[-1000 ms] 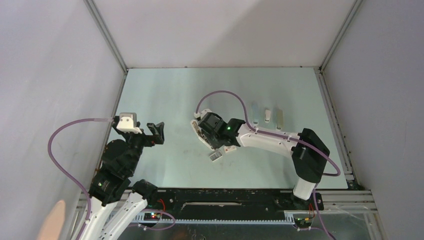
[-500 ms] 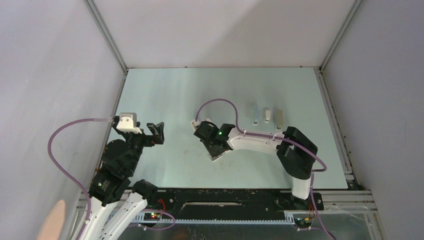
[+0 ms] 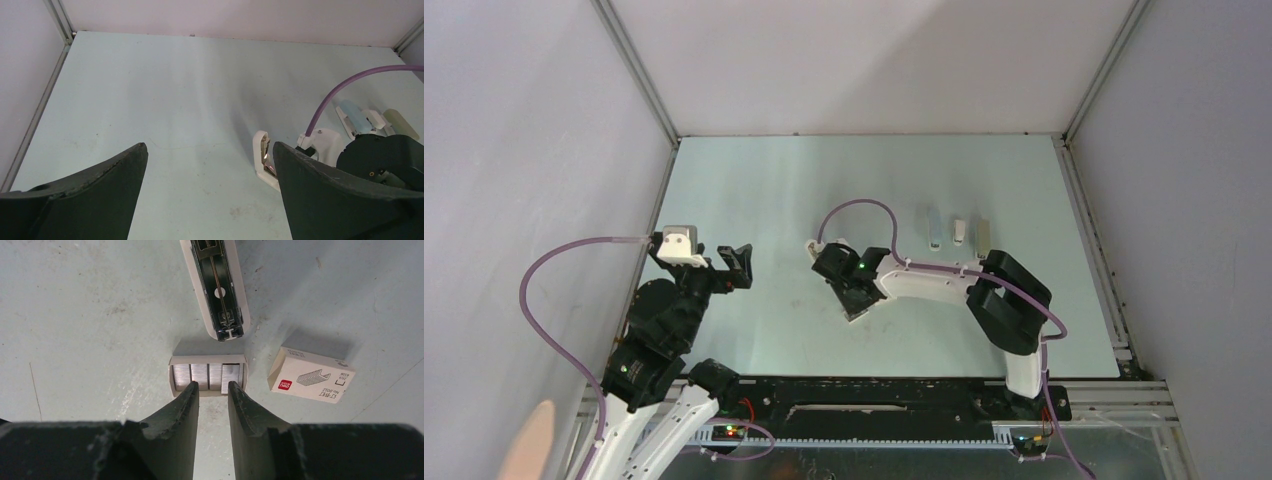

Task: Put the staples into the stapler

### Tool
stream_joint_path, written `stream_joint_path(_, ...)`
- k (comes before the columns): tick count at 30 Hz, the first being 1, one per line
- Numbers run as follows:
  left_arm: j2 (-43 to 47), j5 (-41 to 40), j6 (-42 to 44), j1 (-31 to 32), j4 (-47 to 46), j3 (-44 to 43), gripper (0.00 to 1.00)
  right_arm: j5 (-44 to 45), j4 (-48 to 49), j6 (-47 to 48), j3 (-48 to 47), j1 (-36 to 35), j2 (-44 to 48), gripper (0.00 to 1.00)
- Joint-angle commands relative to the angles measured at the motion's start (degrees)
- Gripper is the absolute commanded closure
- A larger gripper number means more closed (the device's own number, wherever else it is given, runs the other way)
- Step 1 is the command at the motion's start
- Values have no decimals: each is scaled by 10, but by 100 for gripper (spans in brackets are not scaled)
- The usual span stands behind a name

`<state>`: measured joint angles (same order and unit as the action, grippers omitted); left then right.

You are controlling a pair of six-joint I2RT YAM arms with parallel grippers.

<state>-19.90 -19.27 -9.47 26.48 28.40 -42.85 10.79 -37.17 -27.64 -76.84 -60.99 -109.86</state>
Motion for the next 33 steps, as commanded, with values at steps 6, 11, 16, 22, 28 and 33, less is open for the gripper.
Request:
stream_joint_path(6,-3,5,2,-3,-14,6,2,16,15,-8,-7,11,-6,69)
stream_joint_path(11,-2,4,2,-3,-13,7,2,18,16,-10,-7,14,-10,69)
stream_joint_path(16,0,4,2,-3,-13,7,2,18,18,-9,-7,16,-16,69)
stream_joint_path(22,0,3,2,-3,-13,7,2,16,22,-9,-7,18,-23,69)
stream_joint_path(28,0,4,2,-3,-13,7,2,13,21,-10,-6,18,-29,70)
stream_joint_path(33,0,4,2,-3,-12,7,2,12,19,-10,-6,19,-32,75)
